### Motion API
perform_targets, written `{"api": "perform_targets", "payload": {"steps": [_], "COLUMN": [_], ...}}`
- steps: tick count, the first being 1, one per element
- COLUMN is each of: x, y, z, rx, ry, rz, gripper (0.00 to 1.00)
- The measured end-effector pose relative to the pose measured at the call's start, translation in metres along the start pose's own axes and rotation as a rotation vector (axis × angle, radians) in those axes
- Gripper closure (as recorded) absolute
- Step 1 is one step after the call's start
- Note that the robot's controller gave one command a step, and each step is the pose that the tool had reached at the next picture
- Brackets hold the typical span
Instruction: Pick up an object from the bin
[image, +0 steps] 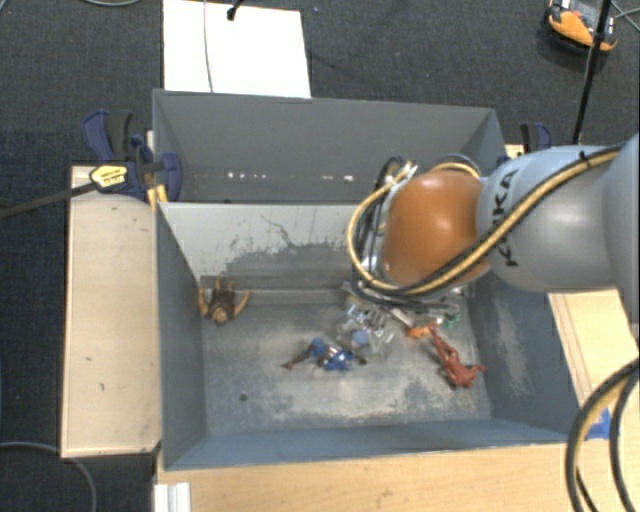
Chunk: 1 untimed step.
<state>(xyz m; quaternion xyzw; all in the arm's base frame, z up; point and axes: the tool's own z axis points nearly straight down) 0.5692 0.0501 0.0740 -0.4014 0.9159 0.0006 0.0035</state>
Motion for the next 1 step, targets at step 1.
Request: {"api": "perform_targets", "payload": {"steps": [1], "x": [0.0000], "y": [0.0001], "z": [0.0001], "rx": [0.000], "ry": [0.000], "rz": [0.001], "gripper": [1.00]}}
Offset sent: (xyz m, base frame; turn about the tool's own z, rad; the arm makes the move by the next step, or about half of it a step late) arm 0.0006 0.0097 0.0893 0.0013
